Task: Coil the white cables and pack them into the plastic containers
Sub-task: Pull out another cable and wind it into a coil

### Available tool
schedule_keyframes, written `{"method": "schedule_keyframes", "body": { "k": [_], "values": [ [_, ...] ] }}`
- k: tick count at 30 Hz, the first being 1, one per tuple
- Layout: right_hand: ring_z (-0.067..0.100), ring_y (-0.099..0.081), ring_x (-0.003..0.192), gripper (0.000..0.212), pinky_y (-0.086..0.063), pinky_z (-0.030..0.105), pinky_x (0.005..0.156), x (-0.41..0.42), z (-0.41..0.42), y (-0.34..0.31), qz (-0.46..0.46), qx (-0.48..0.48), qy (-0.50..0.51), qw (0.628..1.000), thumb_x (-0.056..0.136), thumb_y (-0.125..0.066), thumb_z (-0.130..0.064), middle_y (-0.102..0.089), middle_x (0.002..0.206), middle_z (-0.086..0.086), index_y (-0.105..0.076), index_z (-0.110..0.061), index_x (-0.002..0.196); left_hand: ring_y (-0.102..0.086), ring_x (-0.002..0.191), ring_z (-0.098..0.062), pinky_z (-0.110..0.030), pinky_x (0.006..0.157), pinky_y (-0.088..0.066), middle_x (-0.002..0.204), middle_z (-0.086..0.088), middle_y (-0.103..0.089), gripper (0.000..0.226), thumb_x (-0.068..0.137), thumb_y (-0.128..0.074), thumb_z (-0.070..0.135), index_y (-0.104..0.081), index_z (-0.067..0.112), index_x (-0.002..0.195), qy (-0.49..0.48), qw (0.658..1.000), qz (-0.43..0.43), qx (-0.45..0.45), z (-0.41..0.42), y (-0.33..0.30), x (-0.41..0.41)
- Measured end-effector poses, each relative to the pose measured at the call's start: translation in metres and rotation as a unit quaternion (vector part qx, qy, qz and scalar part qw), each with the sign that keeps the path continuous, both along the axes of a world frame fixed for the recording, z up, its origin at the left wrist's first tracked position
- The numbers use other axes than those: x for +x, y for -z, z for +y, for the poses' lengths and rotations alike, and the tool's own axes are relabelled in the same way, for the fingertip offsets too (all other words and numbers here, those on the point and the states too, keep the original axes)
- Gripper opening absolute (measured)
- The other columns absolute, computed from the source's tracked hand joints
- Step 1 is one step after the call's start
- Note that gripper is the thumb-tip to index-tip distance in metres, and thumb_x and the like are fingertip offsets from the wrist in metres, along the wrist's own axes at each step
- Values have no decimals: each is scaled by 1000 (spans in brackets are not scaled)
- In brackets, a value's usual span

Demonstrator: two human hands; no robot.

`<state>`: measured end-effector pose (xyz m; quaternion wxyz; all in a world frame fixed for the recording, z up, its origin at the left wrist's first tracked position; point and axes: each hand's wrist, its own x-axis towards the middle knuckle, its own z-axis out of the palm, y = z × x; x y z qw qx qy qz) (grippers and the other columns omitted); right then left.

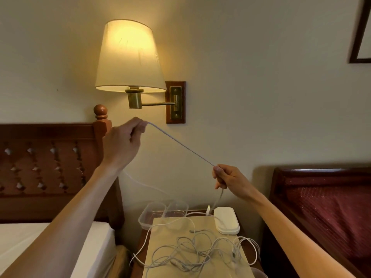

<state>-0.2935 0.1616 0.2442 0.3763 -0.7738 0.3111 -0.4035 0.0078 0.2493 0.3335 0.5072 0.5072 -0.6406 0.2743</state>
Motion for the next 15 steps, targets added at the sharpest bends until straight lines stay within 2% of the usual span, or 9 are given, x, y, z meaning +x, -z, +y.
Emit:
{"method": "schedule_keyframes", "body": {
  "k": [2,3,5,6,8,10,11,13,15],
  "values": [
    [10,-42,47,35,-55,41,64,-2,-1,-6,-40,10,34,999,104,-39,-26,-39,54,-1,-59,-9,81,-61,72,-17,-38,66,-46,78,2,-64,21,102,-41,37,-60,32,92,-17,992,36,119,-9,11,11],
    [11,-39,47,35,-49,36,57,-1,-1,-10,-56,9,48,997,104,-38,-27,-39,54,0,-59,-10,82,-61,94,-23,-43,81,-47,97,-2,-66,17,100,-44,37,-60,35,106,-69,973,41,215,-14,16,12],
    [11,-35,49,35,-37,30,52,5,2,-18,-40,-31,66,997,104,-39,-30,-39,55,-3,-61,-15,81,-43,127,-31,-49,103,-36,135,-9,-50,52,94,-55,44,-41,31,142,-149,929,9,338,-13,28,0],
    [9,-34,49,34,-34,28,53,9,4,-20,-16,-63,65,996,103,-40,-31,-40,54,-6,-61,-17,80,-35,134,-31,-47,108,-33,145,-9,-40,68,92,-59,45,-28,29,150,-117,935,-1,334,-12,35,-12],
    [4,-36,49,32,-31,20,53,19,13,-24,40,-126,48,990,102,-44,-28,-43,54,-9,-62,-17,80,-26,140,-24,-44,115,-27,153,-3,-28,80,91,-60,42,-13,28,154,5,956,-32,292,-7,48,-48],
    [4,-40,53,30,-32,16,54,29,23,-28,71,-169,33,983,102,-46,-26,-47,58,-8,-63,-16,79,-36,134,-14,-36,111,-33,146,0,-40,68,96,-55,35,-18,26,153,111,943,-52,309,-5,65,-80],
    [4,-41,53,30,-32,16,55,31,26,-29,75,-179,31,980,101,-47,-25,-48,59,-8,-63,-16,78,-50,119,-8,-29,100,-42,130,0,-55,52,99,-51,30,-32,23,147,165,930,-42,325,-4,71,-91],
    [4,-40,53,30,-32,16,55,26,27,-28,88,-164,17,982,101,-47,-25,-47,57,-10,-64,-18,78,-56,76,-1,-19,71,-42,84,8,-61,18,103,-44,20,-59,19,112,226,929,3,294,-6,75,-97],
    [6,-36,50,32,-33,19,52,14,25,-20,95,-87,-29,991,103,-43,-28,-43,55,-8,-63,-19,79,-52,64,-3,-22,62,-39,71,10,-56,23,102,-43,12,-58,19,86,194,953,22,233,-9,77,-86]
  ]
}}
